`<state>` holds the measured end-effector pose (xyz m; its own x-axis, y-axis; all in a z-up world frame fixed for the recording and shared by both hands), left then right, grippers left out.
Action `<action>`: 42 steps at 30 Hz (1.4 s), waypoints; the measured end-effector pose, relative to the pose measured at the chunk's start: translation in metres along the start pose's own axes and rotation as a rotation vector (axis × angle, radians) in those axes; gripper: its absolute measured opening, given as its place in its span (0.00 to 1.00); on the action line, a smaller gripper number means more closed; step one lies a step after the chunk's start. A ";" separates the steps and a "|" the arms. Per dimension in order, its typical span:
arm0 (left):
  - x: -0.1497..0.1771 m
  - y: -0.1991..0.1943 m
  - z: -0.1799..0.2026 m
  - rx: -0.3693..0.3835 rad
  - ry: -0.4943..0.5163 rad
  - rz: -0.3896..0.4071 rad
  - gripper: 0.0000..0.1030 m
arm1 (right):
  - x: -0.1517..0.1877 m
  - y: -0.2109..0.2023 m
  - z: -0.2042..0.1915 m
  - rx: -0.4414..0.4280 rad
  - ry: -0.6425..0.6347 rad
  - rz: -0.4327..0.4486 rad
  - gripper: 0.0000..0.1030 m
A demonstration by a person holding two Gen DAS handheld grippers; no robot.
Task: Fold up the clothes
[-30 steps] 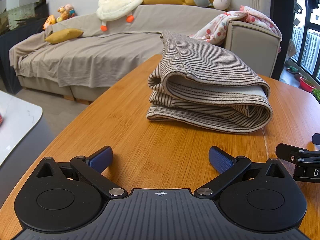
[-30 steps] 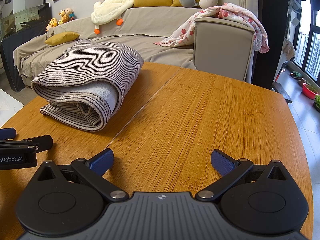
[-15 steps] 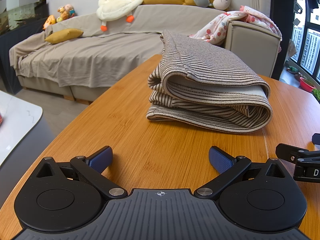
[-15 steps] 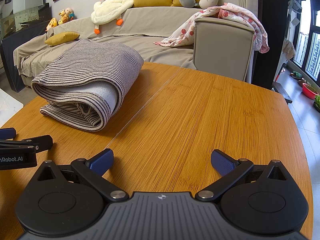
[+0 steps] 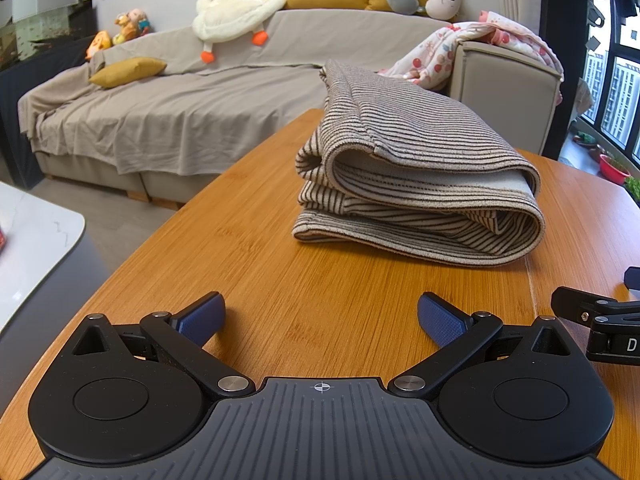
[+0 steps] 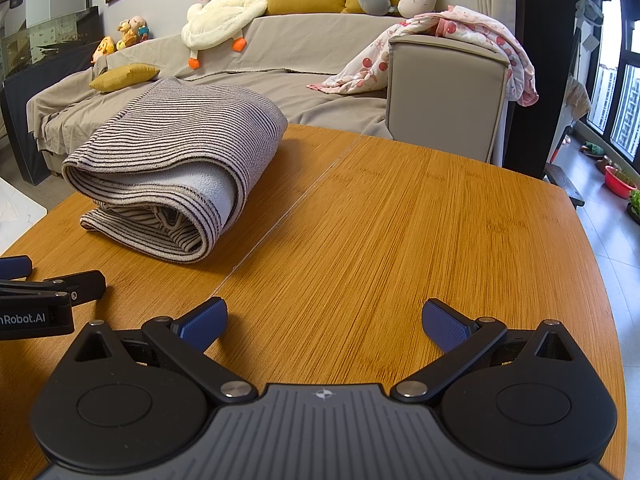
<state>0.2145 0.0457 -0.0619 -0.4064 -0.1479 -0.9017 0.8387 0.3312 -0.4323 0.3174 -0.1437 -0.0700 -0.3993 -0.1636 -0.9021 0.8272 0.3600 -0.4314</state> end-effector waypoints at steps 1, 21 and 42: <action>0.000 0.000 0.000 0.000 0.000 0.000 1.00 | 0.000 0.000 0.000 0.004 0.002 0.000 1.00; 0.003 -0.005 0.000 0.047 0.017 -0.014 1.00 | 0.000 0.002 0.001 0.004 0.003 0.001 1.00; 0.002 -0.006 0.001 0.047 0.009 -0.008 1.00 | 0.002 -0.003 -0.002 0.007 0.004 0.001 1.00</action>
<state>0.2087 0.0429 -0.0612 -0.4166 -0.1415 -0.8980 0.8514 0.2855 -0.4400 0.3136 -0.1435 -0.0701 -0.3997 -0.1595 -0.9026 0.8306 0.3535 -0.4303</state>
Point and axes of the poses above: each gripper's, at about its wrist camera, not at the fingertips, and y roughly the way its jaws point, z to its right, x to its underside, the point moved 3 cm from there along y, roughly the way its jaws point, and after that the axes turned 14 degrees about z, right-handed, at the moved point
